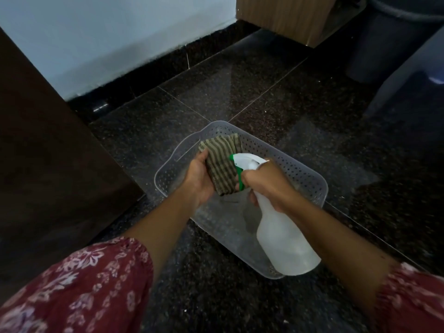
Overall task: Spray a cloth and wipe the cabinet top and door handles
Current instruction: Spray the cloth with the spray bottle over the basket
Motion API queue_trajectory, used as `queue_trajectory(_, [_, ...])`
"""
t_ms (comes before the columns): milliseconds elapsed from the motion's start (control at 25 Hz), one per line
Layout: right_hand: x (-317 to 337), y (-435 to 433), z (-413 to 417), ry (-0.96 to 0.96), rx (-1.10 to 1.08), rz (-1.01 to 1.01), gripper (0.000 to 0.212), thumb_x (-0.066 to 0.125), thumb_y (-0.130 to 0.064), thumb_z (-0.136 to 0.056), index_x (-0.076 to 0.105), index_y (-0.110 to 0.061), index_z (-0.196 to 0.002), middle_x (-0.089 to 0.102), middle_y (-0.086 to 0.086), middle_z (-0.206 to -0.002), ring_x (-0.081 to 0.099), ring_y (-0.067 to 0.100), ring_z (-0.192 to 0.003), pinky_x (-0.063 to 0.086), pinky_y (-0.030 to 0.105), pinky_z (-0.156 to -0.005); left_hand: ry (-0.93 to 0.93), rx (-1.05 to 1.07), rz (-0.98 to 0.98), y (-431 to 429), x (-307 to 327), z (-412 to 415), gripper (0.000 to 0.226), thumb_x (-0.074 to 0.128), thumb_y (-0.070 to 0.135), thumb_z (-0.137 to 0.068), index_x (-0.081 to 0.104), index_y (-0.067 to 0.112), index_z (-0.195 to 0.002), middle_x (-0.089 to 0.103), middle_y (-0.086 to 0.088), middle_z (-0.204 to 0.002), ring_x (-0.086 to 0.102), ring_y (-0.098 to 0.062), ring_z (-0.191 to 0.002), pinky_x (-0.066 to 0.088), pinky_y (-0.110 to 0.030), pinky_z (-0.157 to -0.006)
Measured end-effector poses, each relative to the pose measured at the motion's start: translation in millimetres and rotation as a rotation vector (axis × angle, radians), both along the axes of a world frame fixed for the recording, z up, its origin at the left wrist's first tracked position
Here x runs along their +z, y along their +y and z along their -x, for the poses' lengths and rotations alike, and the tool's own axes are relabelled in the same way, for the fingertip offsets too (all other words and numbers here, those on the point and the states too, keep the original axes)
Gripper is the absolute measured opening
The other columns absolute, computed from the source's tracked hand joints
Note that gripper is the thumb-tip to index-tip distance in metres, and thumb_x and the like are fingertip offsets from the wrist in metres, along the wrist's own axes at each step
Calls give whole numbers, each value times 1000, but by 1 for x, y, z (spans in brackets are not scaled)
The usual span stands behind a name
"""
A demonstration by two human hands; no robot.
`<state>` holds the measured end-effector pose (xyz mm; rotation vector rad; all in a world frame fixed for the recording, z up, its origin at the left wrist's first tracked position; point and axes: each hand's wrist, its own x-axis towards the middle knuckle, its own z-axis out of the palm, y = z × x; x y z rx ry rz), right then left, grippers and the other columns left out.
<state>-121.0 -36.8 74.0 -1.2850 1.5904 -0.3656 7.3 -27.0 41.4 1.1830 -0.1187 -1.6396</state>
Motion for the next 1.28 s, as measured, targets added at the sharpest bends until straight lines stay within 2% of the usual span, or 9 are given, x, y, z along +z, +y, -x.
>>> queue_trajectory(80, [0,-1,0,11,-25,2,46,51,-4,-71,59,-10,-116,59,-2,-35,47,8,-22,38,14,-33,-1,9,-4,0,1,-1,52,24,41,-99,52,8,-129,54,-17,-136,56,-28,-116,50,-41,-79])
queue_trajectory(240, [4,-1,2,-29,-23,-4,53,50,-6,-74,49,-10,-127,68,10,-77,52,9,-25,41,15,-34,12,28,-3,0,2,-2,52,24,40,-100,55,8,-125,56,-15,-134,61,-24,-105,50,-37,-71])
queue_trajectory(400, [2,1,2,-12,-35,3,44,50,-3,-72,59,-4,-115,63,-1,-41,46,9,-22,40,17,-35,5,38,1,-1,2,-3,52,23,39,-100,47,9,-134,52,-16,-138,59,-25,-109,50,-39,-70])
queue_trajectory(560, [6,0,4,-24,-74,-16,46,53,-4,-72,53,-5,-118,64,8,-61,49,9,-23,43,18,-38,-23,47,9,-1,-1,-5,48,24,37,-100,39,16,-141,51,-16,-139,53,-31,-121,50,-42,-71])
queue_trajectory(720, [8,0,3,-12,-62,33,41,54,-3,-72,52,-4,-113,61,4,-45,47,10,-22,40,17,-33,-48,6,-3,2,-3,-3,48,25,37,-100,41,17,-140,53,-15,-138,53,-32,-122,50,-42,-74])
queue_trajectory(840, [9,-1,3,-11,-83,36,41,54,-3,-72,54,-3,-113,67,7,-59,45,10,-21,39,18,-35,-51,-1,1,1,-1,-3,48,24,37,-100,41,16,-140,52,-14,-139,52,-31,-124,48,-43,-81])
queue_trajectory(1080, [11,2,5,56,-70,30,44,56,-5,-71,52,-6,-115,62,5,-57,47,11,-26,38,17,-38,-55,21,1,0,1,-2,47,26,36,-100,39,16,-140,51,-14,-140,50,-31,-126,44,-47,-94])
queue_trajectory(1160, [10,1,5,75,-91,24,45,58,-7,-71,54,-7,-117,62,3,-56,49,12,-32,39,18,-38,-62,22,1,0,2,-2,47,26,37,-100,39,16,-140,50,-14,-140,50,-31,-126,45,-46,-93])
queue_trajectory(1280, [9,4,6,55,-33,-8,51,55,-5,-71,53,-8,-122,69,11,-73,51,15,-33,41,20,-41,-36,50,9,-3,6,-2,49,25,37,-100,40,14,-141,50,-16,-141,50,-32,-126,48,-46,-85])
